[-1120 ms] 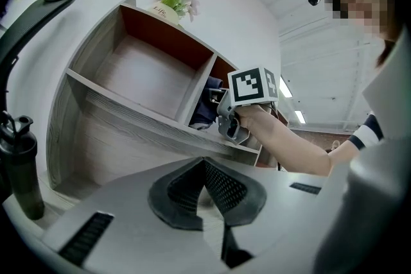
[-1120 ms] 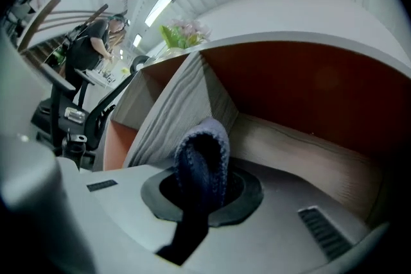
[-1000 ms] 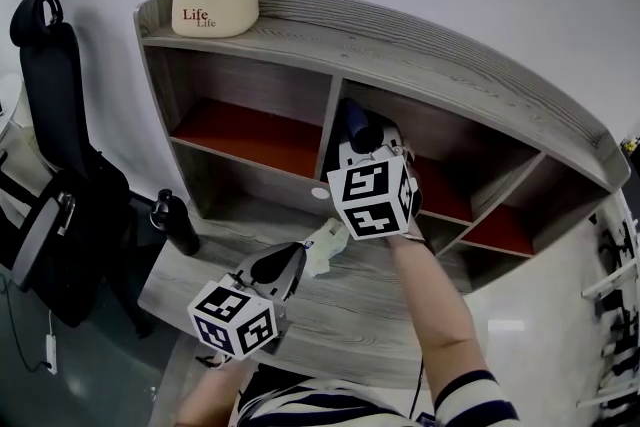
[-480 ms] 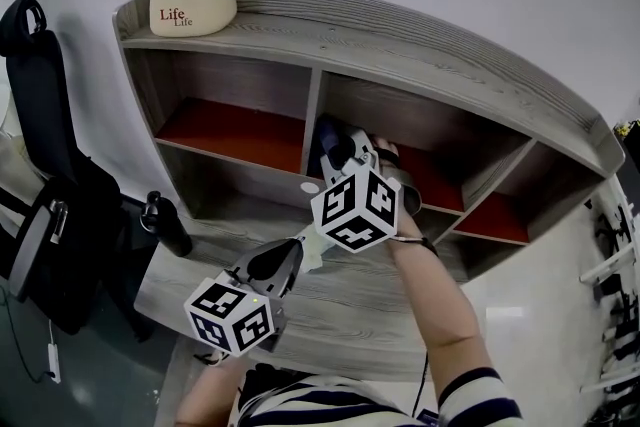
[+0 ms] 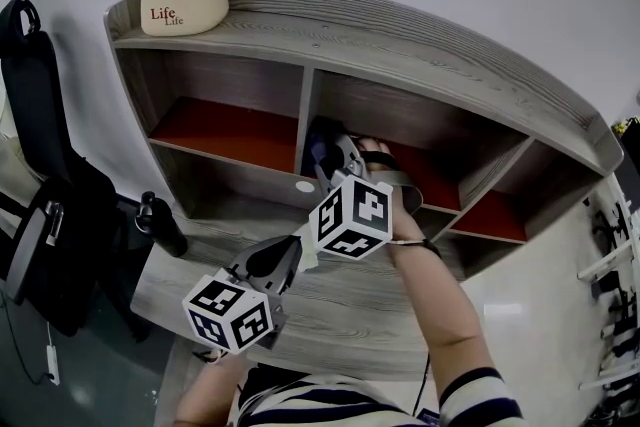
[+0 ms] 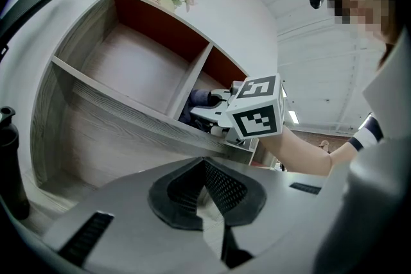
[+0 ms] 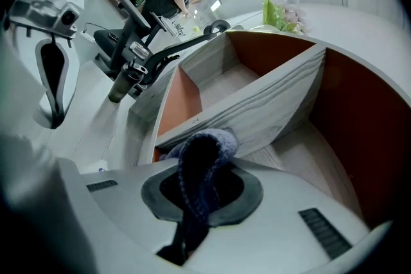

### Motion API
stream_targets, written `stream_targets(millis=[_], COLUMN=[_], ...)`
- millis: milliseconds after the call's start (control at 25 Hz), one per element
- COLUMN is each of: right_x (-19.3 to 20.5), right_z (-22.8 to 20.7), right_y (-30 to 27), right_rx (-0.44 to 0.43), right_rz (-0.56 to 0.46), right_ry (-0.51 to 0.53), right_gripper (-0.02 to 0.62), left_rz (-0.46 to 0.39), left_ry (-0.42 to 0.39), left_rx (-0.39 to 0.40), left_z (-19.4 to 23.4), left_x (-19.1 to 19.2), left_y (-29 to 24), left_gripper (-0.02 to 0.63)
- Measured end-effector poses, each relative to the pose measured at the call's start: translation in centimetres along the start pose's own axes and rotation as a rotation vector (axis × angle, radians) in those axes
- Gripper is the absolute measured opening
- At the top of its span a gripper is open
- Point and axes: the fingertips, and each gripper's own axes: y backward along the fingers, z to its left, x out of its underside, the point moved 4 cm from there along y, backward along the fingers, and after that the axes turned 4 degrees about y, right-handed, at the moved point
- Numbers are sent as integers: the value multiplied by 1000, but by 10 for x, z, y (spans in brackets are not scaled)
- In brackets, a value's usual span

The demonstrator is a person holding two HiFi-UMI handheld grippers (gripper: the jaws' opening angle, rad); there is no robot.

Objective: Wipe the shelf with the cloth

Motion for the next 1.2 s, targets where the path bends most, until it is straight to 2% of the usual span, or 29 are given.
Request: stream_targets(millis=[120, 240, 360, 480, 600, 840, 1200], right_x=[1, 4, 4, 4, 8, 17, 54], right_z=[-7, -22, -23, -14, -5, -2, -8], right_y=[3, 8, 5, -2, -7, -7, 11], right_rx=[13, 103, 129, 87, 49, 10, 37], right_rz=[-19, -22, -3, 35, 69, 129, 254], right_ry=[-68, -128, -55, 54, 113, 157, 165], right_gripper=[44, 44, 44, 44, 44, 44, 44], left_rz=[-2, -4, -8, -11, -11, -9, 10], left_ry=[0, -2, 4, 11, 11, 14, 15], left_rx=[-4, -11, -26, -37, -39, -33, 8], left_z=[1, 2, 6, 9, 10, 10, 0], left_x=[-1, -1, -2, -1, -1, 0, 5], left_y=[0, 0, 2, 4, 4, 3, -8], left_gripper=[15, 15, 15, 15, 15, 15, 15])
